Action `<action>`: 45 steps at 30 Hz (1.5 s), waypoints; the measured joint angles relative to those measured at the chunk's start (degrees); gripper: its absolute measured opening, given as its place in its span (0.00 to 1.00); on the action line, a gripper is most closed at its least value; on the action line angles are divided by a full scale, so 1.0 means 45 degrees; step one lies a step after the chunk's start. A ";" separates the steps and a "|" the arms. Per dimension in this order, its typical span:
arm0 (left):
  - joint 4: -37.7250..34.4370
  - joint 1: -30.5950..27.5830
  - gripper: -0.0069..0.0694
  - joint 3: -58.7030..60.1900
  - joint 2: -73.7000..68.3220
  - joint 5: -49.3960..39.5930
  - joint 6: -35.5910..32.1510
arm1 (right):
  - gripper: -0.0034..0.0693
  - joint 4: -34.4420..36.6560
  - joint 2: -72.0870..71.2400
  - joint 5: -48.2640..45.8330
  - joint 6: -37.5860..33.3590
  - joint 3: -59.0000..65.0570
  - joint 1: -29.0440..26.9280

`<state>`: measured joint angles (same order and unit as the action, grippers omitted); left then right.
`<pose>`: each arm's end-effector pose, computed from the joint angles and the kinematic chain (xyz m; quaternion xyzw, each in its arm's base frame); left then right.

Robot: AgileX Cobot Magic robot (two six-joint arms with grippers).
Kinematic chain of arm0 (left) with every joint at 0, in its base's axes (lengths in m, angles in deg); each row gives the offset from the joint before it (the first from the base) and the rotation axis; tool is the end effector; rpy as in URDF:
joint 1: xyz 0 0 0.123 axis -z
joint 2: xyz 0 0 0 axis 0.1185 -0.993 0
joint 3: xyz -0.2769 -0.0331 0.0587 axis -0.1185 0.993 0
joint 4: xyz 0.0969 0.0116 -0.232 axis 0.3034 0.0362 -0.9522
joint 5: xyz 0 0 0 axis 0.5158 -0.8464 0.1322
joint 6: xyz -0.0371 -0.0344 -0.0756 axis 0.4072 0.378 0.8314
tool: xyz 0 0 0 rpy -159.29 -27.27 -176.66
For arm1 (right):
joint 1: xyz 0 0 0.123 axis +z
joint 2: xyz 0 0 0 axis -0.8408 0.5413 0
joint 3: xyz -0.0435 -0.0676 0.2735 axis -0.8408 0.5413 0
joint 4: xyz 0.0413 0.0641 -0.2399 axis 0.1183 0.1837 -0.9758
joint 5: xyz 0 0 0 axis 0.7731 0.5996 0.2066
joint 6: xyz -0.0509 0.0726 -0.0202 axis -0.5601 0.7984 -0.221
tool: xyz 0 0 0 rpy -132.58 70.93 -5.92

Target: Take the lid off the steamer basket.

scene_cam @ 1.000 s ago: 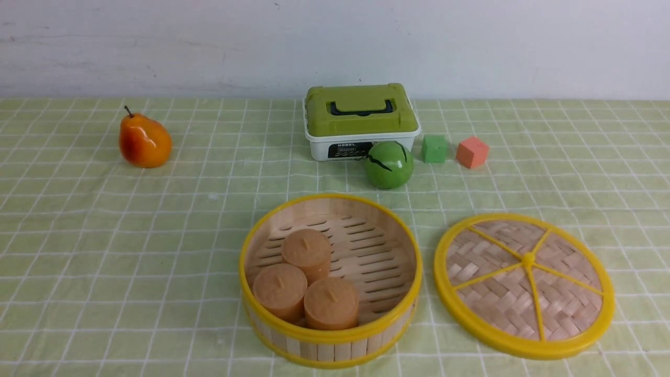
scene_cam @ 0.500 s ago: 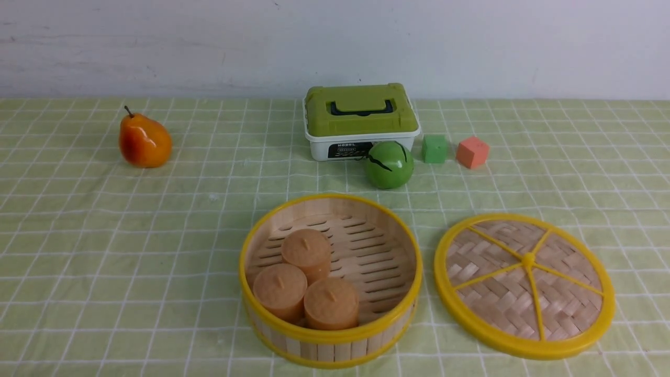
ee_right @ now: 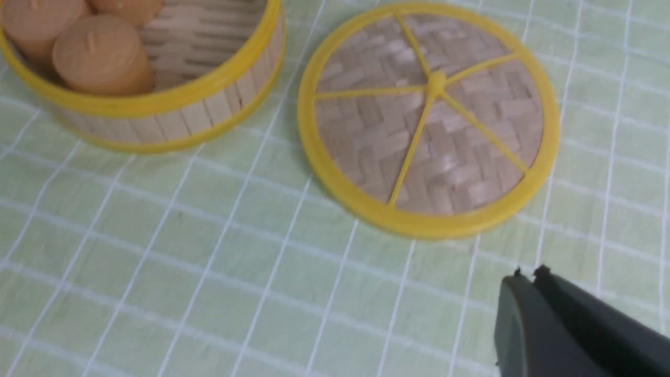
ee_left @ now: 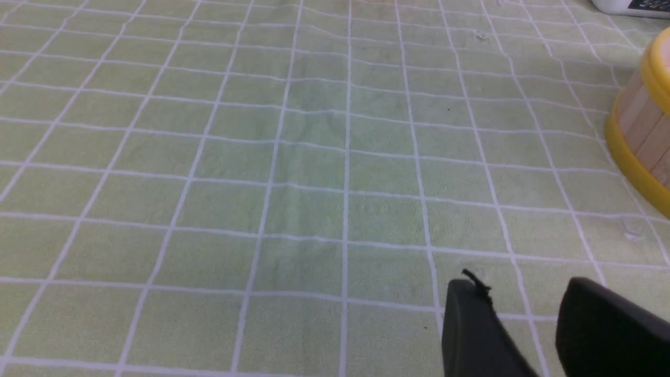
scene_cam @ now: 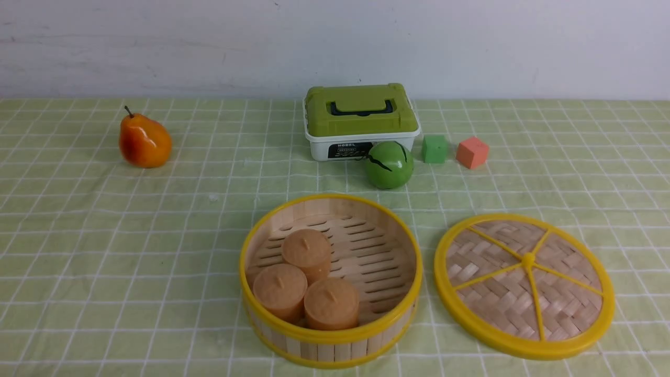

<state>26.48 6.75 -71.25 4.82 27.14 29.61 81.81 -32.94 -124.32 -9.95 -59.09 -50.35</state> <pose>0.0523 0.0005 0.1686 -0.0594 0.8075 -0.0391 0.5856 0.0909 0.0244 0.3401 -0.1269 0.8817 0.0721 0.4487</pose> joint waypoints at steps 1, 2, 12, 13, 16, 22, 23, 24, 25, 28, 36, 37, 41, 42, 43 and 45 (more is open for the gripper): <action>0.0000 0.0000 0.40 0.0000 0.0000 0.0000 0.0000 | 0.04 -0.0040 -0.0239 0.1134 -0.0032 0.0518 0.0000; 0.0000 0.0000 0.40 0.0000 0.0000 0.0000 0.0000 | 0.04 -0.0050 -0.0297 0.1374 -0.0035 0.0642 0.0000; 0.0000 0.0000 0.40 0.0000 0.0000 0.0000 0.0000 | 0.06 -0.1862 -0.5211 1.0060 0.1922 0.7948 -0.1067; 0.0000 0.0000 0.40 0.0000 0.0000 0.0000 0.0000 | 0.06 -0.1974 -0.5639 1.0129 0.2321 0.8468 -0.1254; 0.0000 0.0000 0.40 0.0000 0.0000 0.0000 0.0000 | 0.06 -0.2401 -0.6714 0.9850 0.3398 0.9562 -0.1518; 0.0000 0.0000 0.40 0.0000 0.0000 -0.0013 0.0000 | 0.08 -0.2934 -0.7442 0.7500 0.4795 0.9790 -0.1515; 0.0000 0.0000 0.40 0.0000 0.0000 -0.0013 0.0000 | 0.08 -0.2936 -0.7442 0.7210 0.4851 0.9790 -0.1515; 0.0000 0.0000 0.40 0.0000 0.0000 -0.0013 0.0000 | 0.08 -0.2947 -0.7442 0.7181 0.4867 0.9790 -0.1515; 0.0000 0.0000 0.40 0.0000 0.0000 -0.0001 0.0000 | 0.08 -0.2966 -0.7442 0.7097 0.4896 0.9790 -0.1515; 0.0000 0.0000 0.40 0.0000 0.0000 -0.0001 0.0000 | 0.09 -0.2966 -0.7442 0.6768 0.5089 0.9736 -0.1385; 0.0000 0.0000 0.40 0.0000 0.0000 -0.0001 0.0000 | 0.10 -0.2976 -0.7442 0.6514 0.5225 0.9684 -0.1365; 0.0000 0.0000 0.40 0.0000 0.0000 -0.0001 0.0000 | 0.10 -0.2976 -0.7442 0.6514 0.5236 0.9684 -0.1365; 0.0000 0.0000 0.40 0.0000 0.0000 -0.0001 0.0000 | 0.10 -0.2976 -0.7442 0.6508 0.5236 0.9684 -0.1365; 0.0000 0.0000 0.40 0.0000 0.0000 -0.0001 0.0000 | 0.10 -0.2976 -0.7442 0.6508 0.5236 0.9684 -0.1365; 0.0000 0.0000 0.40 0.0000 0.0000 -0.0001 0.0000 | 0.10 -0.2976 -0.7442 0.6508 0.5236 0.9684 -0.1365; 0.0000 0.0000 0.40 0.0000 0.0000 -0.0001 0.0000 | 0.10 -0.2976 -0.7442 0.6508 0.5236 0.9684 -0.1365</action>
<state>26.48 6.75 -71.25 4.82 27.13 29.61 68.41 -66.43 -95.03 13.61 -15.51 -56.49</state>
